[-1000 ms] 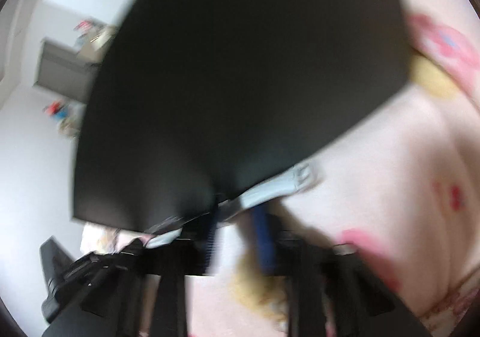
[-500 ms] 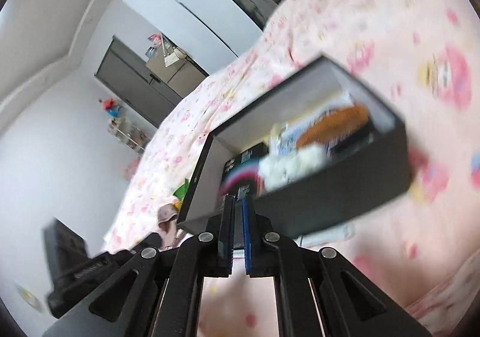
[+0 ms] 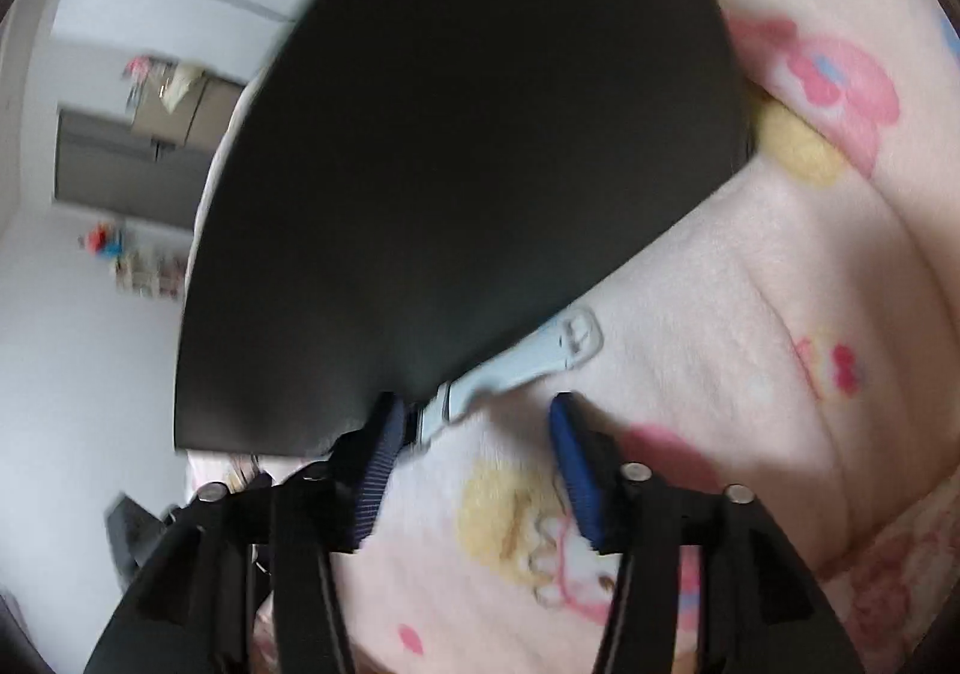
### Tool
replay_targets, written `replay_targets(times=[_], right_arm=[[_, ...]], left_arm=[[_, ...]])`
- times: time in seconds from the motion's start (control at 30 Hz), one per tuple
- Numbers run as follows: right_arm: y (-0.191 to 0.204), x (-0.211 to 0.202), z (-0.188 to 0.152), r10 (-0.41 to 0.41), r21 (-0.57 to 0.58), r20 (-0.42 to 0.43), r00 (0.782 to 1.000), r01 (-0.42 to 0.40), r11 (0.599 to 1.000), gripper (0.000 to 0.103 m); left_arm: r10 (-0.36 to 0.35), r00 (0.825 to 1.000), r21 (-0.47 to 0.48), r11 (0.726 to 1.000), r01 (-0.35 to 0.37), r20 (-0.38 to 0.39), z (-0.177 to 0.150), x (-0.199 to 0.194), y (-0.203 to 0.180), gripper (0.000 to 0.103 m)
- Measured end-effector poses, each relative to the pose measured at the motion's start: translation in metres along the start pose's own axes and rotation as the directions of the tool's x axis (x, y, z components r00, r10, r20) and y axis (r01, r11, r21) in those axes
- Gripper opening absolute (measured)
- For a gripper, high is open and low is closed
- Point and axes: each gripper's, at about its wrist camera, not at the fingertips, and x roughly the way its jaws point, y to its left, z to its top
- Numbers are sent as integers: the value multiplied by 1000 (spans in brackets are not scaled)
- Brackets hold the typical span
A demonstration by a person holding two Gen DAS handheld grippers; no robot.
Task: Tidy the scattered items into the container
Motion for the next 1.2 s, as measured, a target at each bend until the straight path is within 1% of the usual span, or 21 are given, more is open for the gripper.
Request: replay_targets(times=[0.07, 0.13, 0.2, 0.27, 0.37, 0.43, 0.5, 0.53, 0.57, 0.63, 0.67, 0.8, 0.87, 0.9, 0.97, 1.03, 1.07, 1.1, 1.13, 1.17, 1.2], right_arm=[[-12, 8, 3, 26, 73, -3, 1000, -25, 997, 49], [-23, 14, 6, 72, 136, 8, 997, -73, 988, 49], [-20, 17, 7, 74, 125, 16, 997, -75, 989, 49], [-14, 16, 5, 49, 80, 46, 998, -52, 995, 49], [-5, 18, 4, 46, 11, 61, 997, -47, 999, 33], [0, 23, 4, 62, -15, 51, 997, -62, 998, 13], [5, 29, 4, 54, -45, 51, 997, -52, 998, 9], [8, 30, 2, 41, -66, 62, 997, -37, 997, 8], [11, 30, 1, 33, -83, 68, 997, -27, 996, 8], [21, 26, -2, 42, -135, 86, 995, -31, 990, 5], [25, 23, -3, 45, -160, 98, 994, -29, 987, 4], [37, 7, -10, 61, -221, 128, 990, -31, 975, 3], [44, -6, -13, 72, -236, 135, 988, -38, 971, 3], [47, -12, -13, 84, -234, 145, 986, -48, 971, 2], [54, -25, -9, 135, -240, 164, 977, -93, 966, 2], [64, -38, -9, 154, -286, 207, 966, -91, 954, 2], [68, -44, -9, 156, -306, 229, 961, -81, 948, 2], [73, -52, -7, 160, -323, 242, 957, -76, 943, 2], [75, -55, -9, 156, -338, 254, 955, -64, 939, 2], [75, -54, -8, 136, -345, 256, 957, -40, 938, 2], [70, -50, -8, 114, -342, 252, 961, -22, 940, 3]], left_arm=[[10, 1000, -10, 1000, -10, 5, -1, 10, 1, 43], [11, 1000, -16, 1000, -11, 17, -2, 15, 0, 43], [-6, 999, -47, 999, 8, 42, -3, 15, 3, 43], [-12, 998, -42, 999, 14, 64, -8, 13, 3, 43], [4, 997, -15, 1000, -3, 73, -9, 13, -1, 43], [17, 997, 3, 1000, -17, 78, -11, 15, -4, 41], [40, 995, 49, 998, -45, 88, -12, 16, -11, 23], [76, 992, 74, 994, -84, 104, -14, 17, -14, 9], [85, 990, 82, 992, -94, 109, -12, 16, -14, 8], [63, 992, 85, 994, -73, 111, -14, 13, -14, 4], [38, 992, 95, 994, -50, 116, -15, 9, -15, 4], [-10, 990, 182, 983, -16, 140, -25, -5, -26, 3], [-50, 988, 220, 975, 17, 147, -30, -17, -33, 3], [-85, 986, 224, 973, 51, 143, -33, -25, -35, 3], [-141, 977, 256, 962, 96, 163, -40, -42, -44, 3], [-168, 963, 325, 941, 93, 210, -48, -58, -64, 3], [-188, 957, 364, 926, 97, 221, -54, -68, -75, 3], [-197, 953, 382, 919, 98, 229, -53, -71, -80, 3], [-200, 951, 394, 914, 94, 236, -50, -75, -84, 3], [-188, 952, 400, 913, 79, 242, -41, -74, -86, 3], [-172, 955, 393, 917, 66, 241, -40, -71, -85, 3]])
